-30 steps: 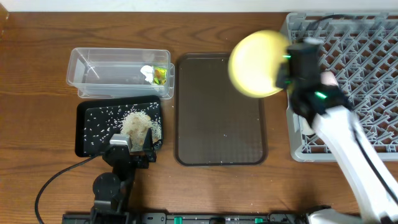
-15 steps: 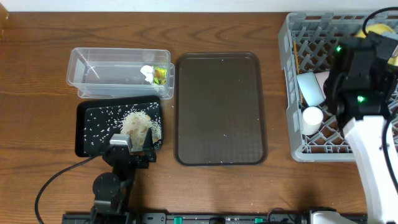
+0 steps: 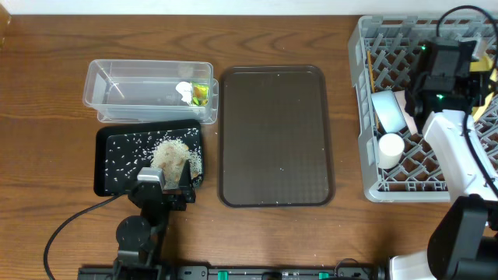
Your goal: Sort waste into correct bins and load items into the dishwasher rack
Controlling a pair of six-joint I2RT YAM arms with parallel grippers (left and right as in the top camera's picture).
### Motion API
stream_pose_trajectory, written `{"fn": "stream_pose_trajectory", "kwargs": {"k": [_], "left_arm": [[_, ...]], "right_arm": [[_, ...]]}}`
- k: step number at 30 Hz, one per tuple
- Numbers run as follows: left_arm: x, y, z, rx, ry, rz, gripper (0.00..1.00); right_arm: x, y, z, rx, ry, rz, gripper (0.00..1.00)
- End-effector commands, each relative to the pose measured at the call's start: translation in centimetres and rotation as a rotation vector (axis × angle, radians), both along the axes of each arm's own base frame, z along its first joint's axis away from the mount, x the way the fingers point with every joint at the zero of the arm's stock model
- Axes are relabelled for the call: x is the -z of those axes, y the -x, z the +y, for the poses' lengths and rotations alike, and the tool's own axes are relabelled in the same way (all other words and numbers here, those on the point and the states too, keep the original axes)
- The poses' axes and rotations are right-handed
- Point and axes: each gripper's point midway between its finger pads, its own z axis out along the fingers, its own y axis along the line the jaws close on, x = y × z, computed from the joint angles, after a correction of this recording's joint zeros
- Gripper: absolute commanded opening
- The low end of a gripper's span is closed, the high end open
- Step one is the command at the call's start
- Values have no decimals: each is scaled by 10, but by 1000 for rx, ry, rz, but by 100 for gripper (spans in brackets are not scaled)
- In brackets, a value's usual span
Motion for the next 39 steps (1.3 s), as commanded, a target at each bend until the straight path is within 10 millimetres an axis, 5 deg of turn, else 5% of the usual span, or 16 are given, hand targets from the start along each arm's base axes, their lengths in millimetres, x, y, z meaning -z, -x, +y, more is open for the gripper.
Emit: {"fn": "stream_pose_trajectory", "kwargs": {"k": [1, 6, 10, 16, 23, 28, 30, 35, 39], "left_arm": [[14, 0, 0, 6, -14, 26, 91], [14, 0, 0, 6, -14, 26, 91], [14, 0, 0, 6, -14, 26, 91], [14, 0, 0, 6, -14, 26, 92], [14, 0, 0, 6, -14, 26, 92], [14, 0, 0, 6, -14, 26, 92], [14, 0, 0, 6, -14, 26, 91], [14, 0, 0, 6, -14, 26, 91], [14, 0, 0, 6, -14, 26, 91]], "right_arm": [[6, -15, 23, -102, 4, 85, 1], [13, -24, 54, -187, -5, 128, 8], [17, -27, 80, -249, 1, 166, 38], [0, -22, 114, -242, 32, 49, 70], [-21, -11, 209, -578, -234, -86, 79], [-23, 41, 319, -979, -819, -83, 82], [-28, 67, 348, -1082, -1009, -48, 98], [-42, 121, 376, -1232, -1248, 57, 99], [-42, 146, 384, -1274, -1342, 133, 99]]}}
